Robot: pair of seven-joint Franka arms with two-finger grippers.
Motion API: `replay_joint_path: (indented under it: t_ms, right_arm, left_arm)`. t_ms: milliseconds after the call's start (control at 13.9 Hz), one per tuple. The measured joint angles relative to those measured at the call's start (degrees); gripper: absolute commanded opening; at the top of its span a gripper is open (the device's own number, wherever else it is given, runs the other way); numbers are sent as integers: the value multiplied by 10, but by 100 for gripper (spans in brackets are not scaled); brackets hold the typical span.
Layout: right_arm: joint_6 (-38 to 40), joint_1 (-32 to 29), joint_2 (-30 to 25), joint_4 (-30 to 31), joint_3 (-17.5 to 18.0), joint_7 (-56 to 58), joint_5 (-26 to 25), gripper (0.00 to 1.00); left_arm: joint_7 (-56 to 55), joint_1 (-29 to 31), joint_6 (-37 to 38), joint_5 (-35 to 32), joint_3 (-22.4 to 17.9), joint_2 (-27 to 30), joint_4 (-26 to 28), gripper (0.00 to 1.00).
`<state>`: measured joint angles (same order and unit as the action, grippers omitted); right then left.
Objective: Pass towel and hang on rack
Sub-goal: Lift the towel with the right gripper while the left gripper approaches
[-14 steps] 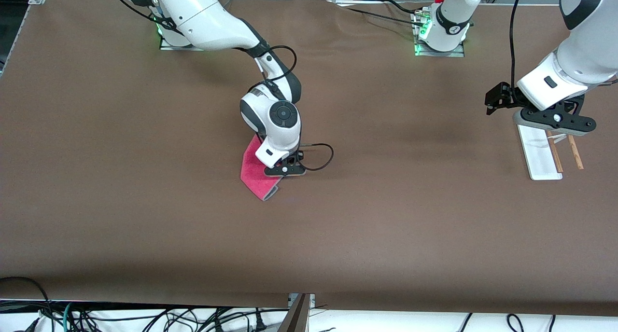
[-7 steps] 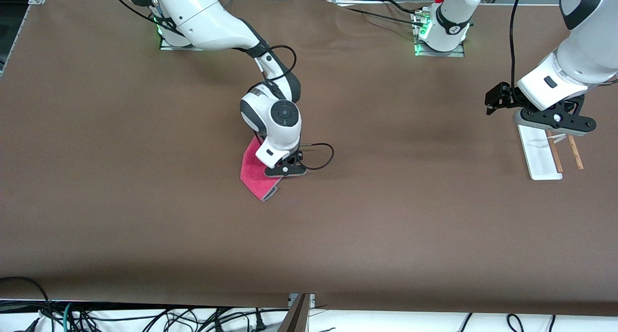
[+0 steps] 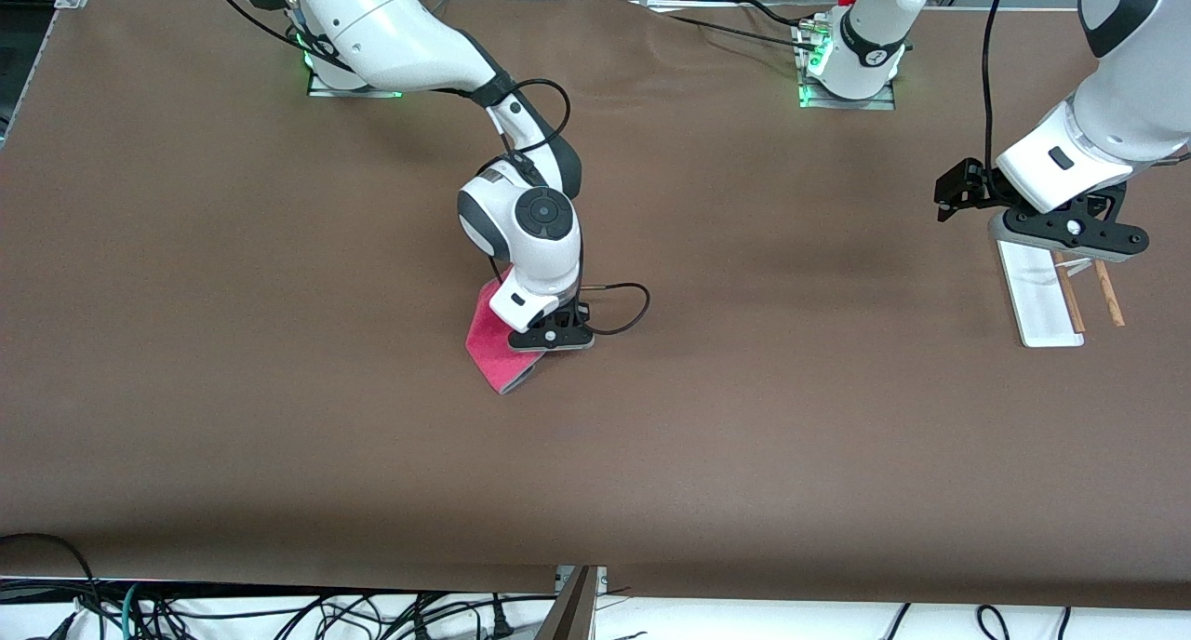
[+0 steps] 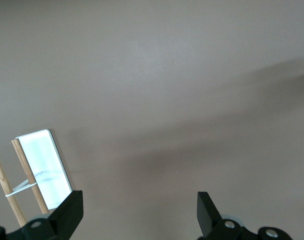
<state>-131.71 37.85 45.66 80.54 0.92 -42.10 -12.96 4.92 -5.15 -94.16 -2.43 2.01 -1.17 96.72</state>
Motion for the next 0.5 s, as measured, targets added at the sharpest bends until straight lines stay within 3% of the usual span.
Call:
replay_joint_path:
  t_ms: [504]
  right_arm:
    - [84,-9,-61,-39,0,0,0,0]
  left_arm:
    - [0,0,1,0,0,0,0,100]
